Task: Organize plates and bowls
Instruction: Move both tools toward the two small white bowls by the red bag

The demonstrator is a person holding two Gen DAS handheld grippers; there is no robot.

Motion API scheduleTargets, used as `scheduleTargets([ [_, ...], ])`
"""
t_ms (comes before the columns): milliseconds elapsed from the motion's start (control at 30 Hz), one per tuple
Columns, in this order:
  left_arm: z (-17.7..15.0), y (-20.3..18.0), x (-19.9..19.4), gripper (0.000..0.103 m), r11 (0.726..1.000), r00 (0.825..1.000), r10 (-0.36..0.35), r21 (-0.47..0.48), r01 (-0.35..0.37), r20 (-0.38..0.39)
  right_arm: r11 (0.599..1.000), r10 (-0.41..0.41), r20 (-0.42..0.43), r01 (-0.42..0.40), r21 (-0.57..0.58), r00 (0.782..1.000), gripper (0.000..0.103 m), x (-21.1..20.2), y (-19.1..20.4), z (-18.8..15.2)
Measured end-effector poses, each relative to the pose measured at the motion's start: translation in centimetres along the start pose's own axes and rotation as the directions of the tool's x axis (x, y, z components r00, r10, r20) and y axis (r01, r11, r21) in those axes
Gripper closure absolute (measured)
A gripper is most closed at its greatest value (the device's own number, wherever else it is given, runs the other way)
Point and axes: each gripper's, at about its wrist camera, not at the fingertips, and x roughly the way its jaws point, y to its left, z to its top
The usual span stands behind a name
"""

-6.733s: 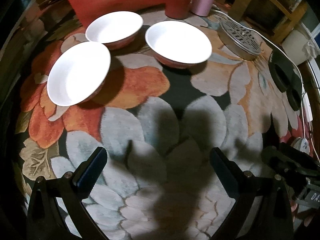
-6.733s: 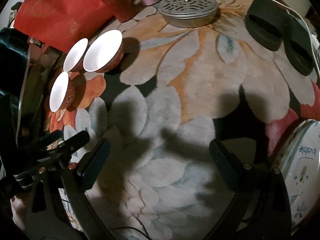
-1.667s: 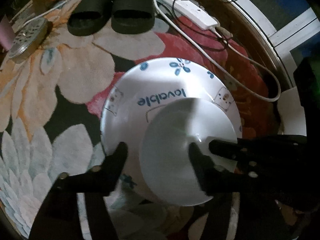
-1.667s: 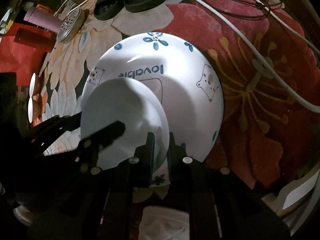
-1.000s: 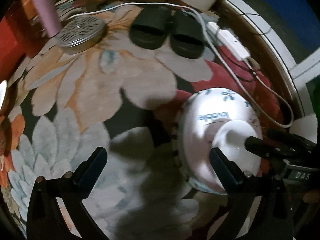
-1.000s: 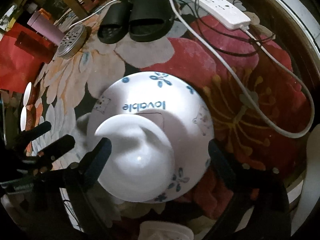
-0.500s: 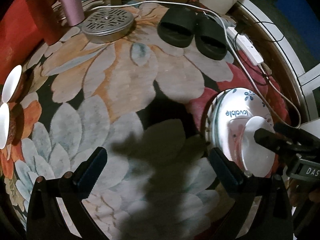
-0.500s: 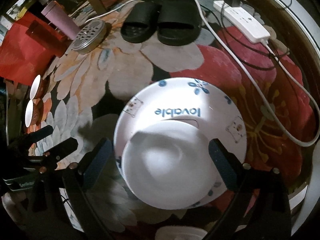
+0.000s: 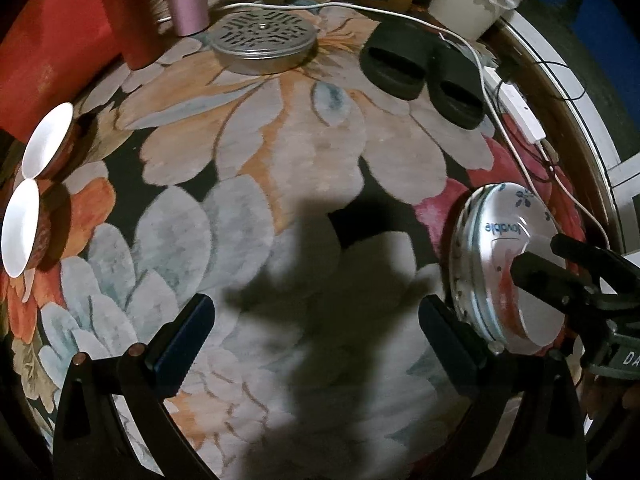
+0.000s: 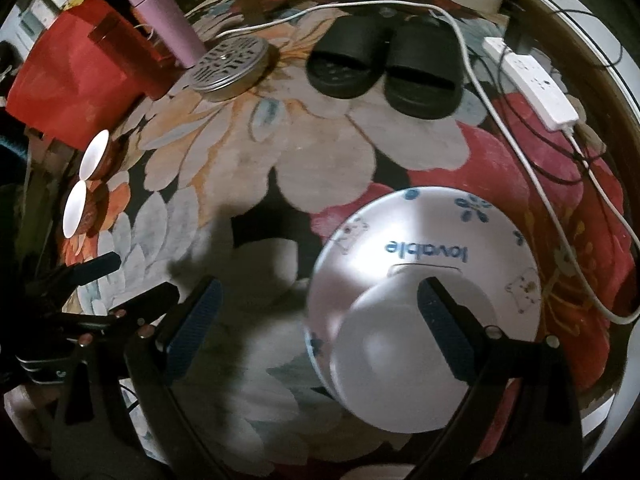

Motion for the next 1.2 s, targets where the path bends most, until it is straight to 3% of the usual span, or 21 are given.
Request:
scheduleTargets([
  [1200, -2.4, 10.5, -0.5, 0.001, 0.983, 0.998, 0.058, -0.174, -0.057, -0.001, 0.983, 0.050, -0.064, -0.060, -0.173, 0.997, 0.004, 4.1, 10.0, -0.1],
])
